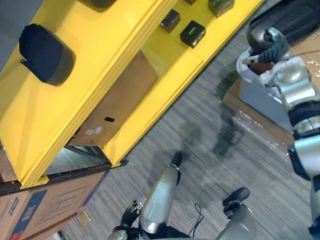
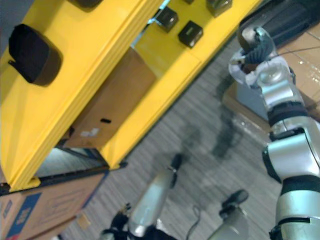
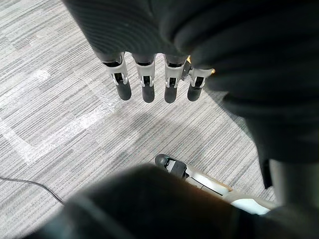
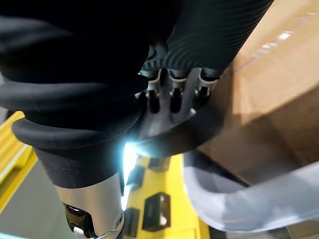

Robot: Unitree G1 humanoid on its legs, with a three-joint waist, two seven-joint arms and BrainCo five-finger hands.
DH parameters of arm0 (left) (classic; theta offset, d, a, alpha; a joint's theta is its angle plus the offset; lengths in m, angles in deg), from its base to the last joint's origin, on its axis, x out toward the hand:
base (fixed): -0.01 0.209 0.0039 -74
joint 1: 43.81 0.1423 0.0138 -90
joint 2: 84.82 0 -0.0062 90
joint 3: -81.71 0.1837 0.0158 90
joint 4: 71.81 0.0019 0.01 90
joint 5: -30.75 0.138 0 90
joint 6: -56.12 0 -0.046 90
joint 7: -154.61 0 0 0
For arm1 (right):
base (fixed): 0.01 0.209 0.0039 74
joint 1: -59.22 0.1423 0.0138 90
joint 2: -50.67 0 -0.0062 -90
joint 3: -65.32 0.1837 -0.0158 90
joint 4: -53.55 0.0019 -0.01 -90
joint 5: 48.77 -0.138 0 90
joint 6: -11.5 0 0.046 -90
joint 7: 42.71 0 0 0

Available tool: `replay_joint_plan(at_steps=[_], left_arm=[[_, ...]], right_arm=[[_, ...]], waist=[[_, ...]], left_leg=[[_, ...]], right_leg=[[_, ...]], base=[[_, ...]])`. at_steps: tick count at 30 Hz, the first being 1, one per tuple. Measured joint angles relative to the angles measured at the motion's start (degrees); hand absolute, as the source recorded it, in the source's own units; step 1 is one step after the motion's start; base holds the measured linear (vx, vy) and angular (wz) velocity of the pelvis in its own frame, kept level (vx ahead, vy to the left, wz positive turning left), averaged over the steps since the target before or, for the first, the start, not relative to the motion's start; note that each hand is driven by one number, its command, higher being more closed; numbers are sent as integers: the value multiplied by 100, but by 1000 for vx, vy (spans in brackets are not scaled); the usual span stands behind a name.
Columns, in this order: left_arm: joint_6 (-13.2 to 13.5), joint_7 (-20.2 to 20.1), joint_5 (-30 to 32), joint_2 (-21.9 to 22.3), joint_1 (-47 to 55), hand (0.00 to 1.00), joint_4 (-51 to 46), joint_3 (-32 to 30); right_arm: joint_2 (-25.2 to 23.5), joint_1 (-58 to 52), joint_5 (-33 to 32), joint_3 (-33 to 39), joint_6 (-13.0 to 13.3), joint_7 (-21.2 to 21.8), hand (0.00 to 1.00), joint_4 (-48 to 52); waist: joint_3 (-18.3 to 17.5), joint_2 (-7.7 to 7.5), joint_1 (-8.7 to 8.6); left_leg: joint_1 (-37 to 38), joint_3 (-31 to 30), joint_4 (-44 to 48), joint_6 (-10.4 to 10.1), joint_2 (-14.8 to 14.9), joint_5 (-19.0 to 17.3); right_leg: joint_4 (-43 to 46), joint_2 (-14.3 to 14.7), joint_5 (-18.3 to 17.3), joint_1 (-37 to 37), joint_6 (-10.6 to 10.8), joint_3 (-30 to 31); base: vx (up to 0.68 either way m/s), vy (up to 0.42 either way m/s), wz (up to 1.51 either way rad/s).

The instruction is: Walk over and take plastic housings, then place them on the shelf

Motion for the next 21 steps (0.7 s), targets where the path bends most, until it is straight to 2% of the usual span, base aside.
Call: replay_joint_plan(at_steps=[2,7,11,13,17,18,21], left_arm=[[-5,-23,-25,0,-21,0,17,17],[-128,-158,-41,27,-231,0,211,197],[-141,-164,-47,58,-232,0,211,194],[-140,-164,-50,58,-232,0,211,194],[-142,-163,-52,58,-232,0,210,193],[-142,-163,-51,58,-232,0,209,193],[-135,-159,-50,58,-230,0,202,195]], right_arm=[[2,0,-50,109,1,-136,0,-73],[71,-86,-220,232,-47,-421,0,-157],[114,-129,-224,291,-65,-700,0,-156],[130,-129,-223,360,-177,-863,0,-156],[278,-128,-280,392,-660,-1362,0,-190],[282,-127,-294,393,-678,-1389,0,-189],[300,-120,-447,413,-963,-1709,0,-202]], waist=[[-4,6,28],[-121,169,160],[-150,210,174],[-151,211,174],[-151,210,164],[-151,210,163],[-151,210,159]], left_leg=[[-21,-3,10,-1,-3,0],[-138,-13,38,0,-30,-2],[-193,-20,70,-1,-39,-3],[-193,-24,88,-3,-38,-6],[-179,-46,101,-9,-31,-13],[-178,-46,101,-9,-30,-13],[-157,-43,98,-9,-22,-13]], right_leg=[[42,-13,-26,-37,-1,0],[64,-47,-39,-137,8,-12],[85,-61,-42,-198,11,-16],[86,-59,-45,-189,10,-15],[83,-54,-49,-142,6,-42],[83,-52,-49,-141,5,-44],[98,-55,-56,-137,-5,-50]], base=[[0,0,0],[0,0,0],[30,28,0],[0,0,0],[0,0,0],[0,0,0],[0,0,0]])
